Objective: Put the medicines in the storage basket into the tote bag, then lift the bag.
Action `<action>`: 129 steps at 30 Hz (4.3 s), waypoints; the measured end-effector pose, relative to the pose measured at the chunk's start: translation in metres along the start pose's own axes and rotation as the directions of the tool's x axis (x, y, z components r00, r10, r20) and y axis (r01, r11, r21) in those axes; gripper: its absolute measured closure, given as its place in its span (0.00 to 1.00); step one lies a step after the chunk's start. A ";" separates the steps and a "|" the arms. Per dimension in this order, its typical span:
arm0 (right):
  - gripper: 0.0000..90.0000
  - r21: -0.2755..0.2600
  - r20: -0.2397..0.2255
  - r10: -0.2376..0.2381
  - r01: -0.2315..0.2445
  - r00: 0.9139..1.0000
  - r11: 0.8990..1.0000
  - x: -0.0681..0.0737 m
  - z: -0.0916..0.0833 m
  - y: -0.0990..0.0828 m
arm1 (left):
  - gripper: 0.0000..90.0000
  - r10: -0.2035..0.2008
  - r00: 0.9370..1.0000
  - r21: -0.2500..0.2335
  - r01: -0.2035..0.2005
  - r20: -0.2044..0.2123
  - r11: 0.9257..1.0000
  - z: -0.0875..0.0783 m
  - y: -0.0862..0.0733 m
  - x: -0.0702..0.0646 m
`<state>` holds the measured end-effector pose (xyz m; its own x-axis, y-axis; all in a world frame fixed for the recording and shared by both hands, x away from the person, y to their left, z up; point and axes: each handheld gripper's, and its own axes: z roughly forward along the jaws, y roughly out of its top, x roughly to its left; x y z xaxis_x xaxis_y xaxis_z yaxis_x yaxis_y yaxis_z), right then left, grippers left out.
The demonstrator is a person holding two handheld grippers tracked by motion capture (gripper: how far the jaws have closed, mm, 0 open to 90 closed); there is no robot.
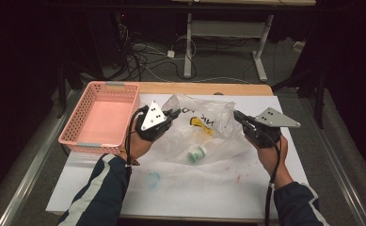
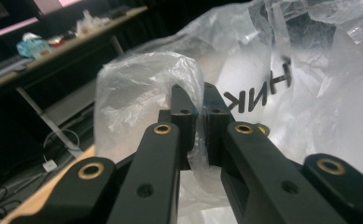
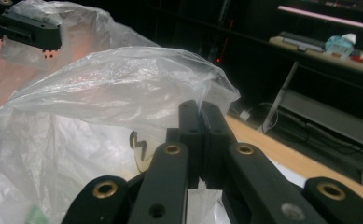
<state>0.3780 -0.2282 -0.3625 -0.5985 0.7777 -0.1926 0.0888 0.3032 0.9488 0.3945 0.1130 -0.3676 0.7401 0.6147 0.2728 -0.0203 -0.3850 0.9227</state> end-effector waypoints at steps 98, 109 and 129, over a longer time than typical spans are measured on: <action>1.00 0.034 0.312 0.065 -0.079 0.948 0.996 -0.114 0.087 0.095 | 0.94 -0.022 0.920 0.031 0.037 -0.392 0.999 0.051 0.097 0.127; 0.79 0.054 0.342 0.074 -0.098 0.937 0.994 -0.110 0.080 0.085 | 0.82 -0.005 0.915 0.084 0.043 -0.404 0.996 0.055 0.085 0.114; 0.42 0.013 0.247 0.099 -0.106 0.964 0.994 -0.096 0.026 0.071 | 0.44 -0.062 0.933 0.064 0.090 -0.356 0.994 0.020 0.084 0.104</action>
<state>0.4625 -0.2671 -0.2834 -0.3716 0.9157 -0.1531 0.1624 0.2265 0.9604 0.4833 0.1314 -0.2673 0.4523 0.8418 0.2944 0.0899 -0.3715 0.9241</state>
